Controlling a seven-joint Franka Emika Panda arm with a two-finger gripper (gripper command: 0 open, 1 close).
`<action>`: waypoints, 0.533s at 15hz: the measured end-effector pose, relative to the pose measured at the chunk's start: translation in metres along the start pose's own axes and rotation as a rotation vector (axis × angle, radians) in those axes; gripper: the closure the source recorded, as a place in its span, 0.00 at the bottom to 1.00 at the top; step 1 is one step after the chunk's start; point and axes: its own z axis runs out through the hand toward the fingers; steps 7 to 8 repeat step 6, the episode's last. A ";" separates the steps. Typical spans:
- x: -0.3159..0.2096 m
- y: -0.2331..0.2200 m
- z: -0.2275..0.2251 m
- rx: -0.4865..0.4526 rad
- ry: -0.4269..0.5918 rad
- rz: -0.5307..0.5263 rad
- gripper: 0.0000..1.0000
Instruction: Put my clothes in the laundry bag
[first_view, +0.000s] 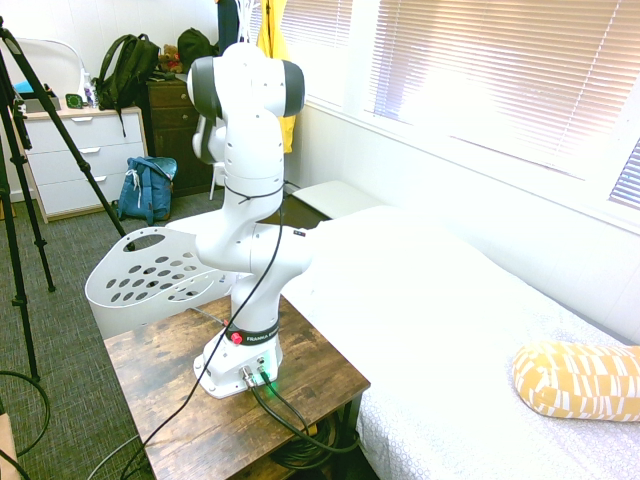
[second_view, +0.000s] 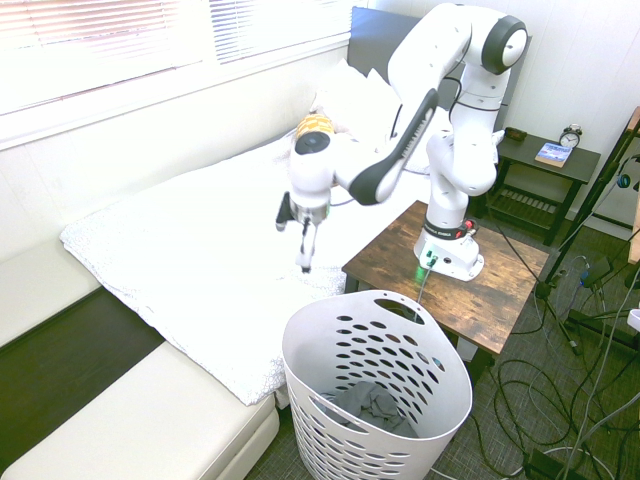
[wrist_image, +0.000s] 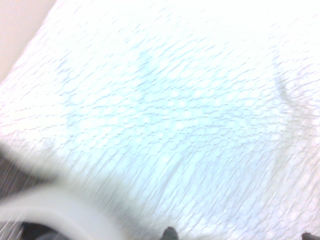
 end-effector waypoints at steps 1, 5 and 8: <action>0.050 0.014 0.002 -0.002 0.006 0.039 0.00; 0.195 0.109 -0.015 0.001 0.055 0.153 0.00; 0.223 0.144 -0.018 -0.006 0.066 0.182 0.00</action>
